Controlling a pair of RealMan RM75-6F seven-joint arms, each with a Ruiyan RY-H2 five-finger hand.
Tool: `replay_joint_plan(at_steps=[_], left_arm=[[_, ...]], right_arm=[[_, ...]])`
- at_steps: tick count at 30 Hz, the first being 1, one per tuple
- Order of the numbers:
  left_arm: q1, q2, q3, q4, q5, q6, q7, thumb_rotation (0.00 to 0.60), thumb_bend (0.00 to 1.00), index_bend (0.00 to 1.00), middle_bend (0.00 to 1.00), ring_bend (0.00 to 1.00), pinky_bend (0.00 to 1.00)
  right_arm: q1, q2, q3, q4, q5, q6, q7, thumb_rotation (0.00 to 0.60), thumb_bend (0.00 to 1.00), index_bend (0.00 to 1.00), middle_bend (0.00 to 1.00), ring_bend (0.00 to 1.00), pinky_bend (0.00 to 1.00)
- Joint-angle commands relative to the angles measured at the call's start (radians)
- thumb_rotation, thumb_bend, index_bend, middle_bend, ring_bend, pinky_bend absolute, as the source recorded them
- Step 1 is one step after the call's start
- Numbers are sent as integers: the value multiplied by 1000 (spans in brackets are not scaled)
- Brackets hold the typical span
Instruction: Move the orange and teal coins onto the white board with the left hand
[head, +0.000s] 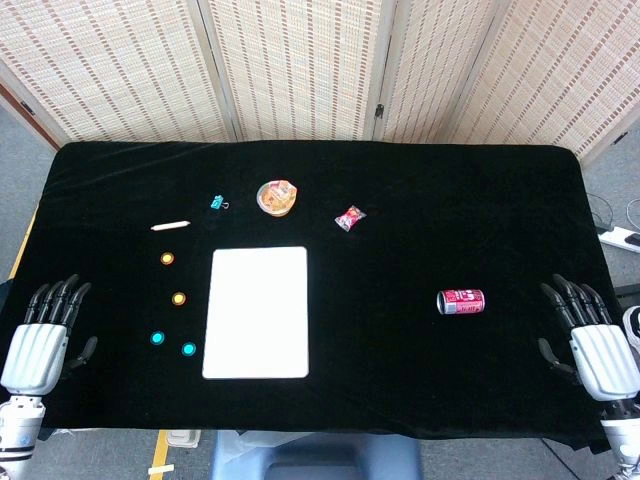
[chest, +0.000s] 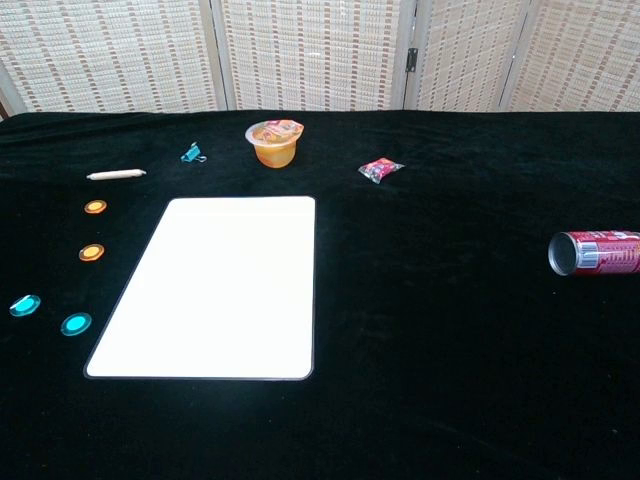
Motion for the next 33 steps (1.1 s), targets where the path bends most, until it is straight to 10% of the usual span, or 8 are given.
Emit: replay_joint_plan(at_steps=[1,12,33], left_arm=[[-49,-7,-27,34,-1,-46,-33,600,415,169,8,0,0],[-272,-67,-114,225,-66,-306,-139,600,420,390,130,52,0],[-531,-319,-139,590,-233,-649,-99,600,405,403,114,0,0]], right_arm=[[0,7,6,-5,2,-5,0,600,459,0,13,0,0],[-1,34,28,-33,-4,-19,-12,600,459,0,13,1,0],[-14,46,46,-43,6,-43,-12,600,459,0,11,0,0]])
